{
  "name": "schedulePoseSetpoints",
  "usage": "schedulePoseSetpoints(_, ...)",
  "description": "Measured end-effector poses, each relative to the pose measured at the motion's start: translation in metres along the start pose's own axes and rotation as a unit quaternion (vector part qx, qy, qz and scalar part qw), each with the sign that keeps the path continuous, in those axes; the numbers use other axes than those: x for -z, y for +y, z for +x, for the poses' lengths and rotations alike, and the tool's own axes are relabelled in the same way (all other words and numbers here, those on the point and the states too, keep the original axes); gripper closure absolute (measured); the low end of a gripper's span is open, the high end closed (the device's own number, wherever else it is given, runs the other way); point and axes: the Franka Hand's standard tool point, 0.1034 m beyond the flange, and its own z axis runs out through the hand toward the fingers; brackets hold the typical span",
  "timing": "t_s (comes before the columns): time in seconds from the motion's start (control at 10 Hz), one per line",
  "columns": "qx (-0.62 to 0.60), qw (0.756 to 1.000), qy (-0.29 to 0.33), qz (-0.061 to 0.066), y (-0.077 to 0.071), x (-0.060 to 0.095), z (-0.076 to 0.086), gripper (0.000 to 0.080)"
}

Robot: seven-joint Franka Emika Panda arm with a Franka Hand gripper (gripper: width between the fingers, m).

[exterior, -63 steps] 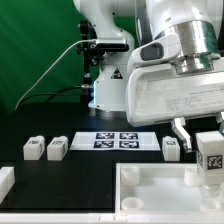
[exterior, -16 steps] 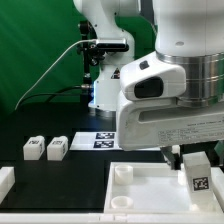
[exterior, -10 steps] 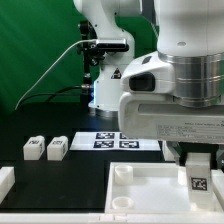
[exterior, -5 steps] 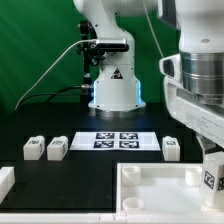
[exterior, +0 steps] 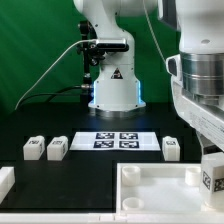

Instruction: Assemble one leg

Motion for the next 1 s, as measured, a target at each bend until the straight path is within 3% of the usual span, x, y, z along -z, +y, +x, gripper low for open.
schedulePoseSetpoints(0.2, 0.111, 0.994, 0.004, -0.006, 0.002, 0.000, 0.000, 0.0163)
schedulePoseSetpoints(0.3, 0.148, 0.989, 0.005, -0.015, 0.003, 0.003, 0.002, 0.0152)
schedulePoseSetpoints(0.6, 0.321, 0.947, 0.006, -0.015, 0.001, 0.005, 0.007, 0.0150)
schedulePoseSetpoints(0.9, 0.530, 0.847, 0.031, -0.024, -0.004, 0.002, 0.010, 0.0150)
schedulePoseSetpoints(1.0, 0.546, 0.837, 0.038, -0.020, -0.007, 0.003, 0.009, 0.0150)
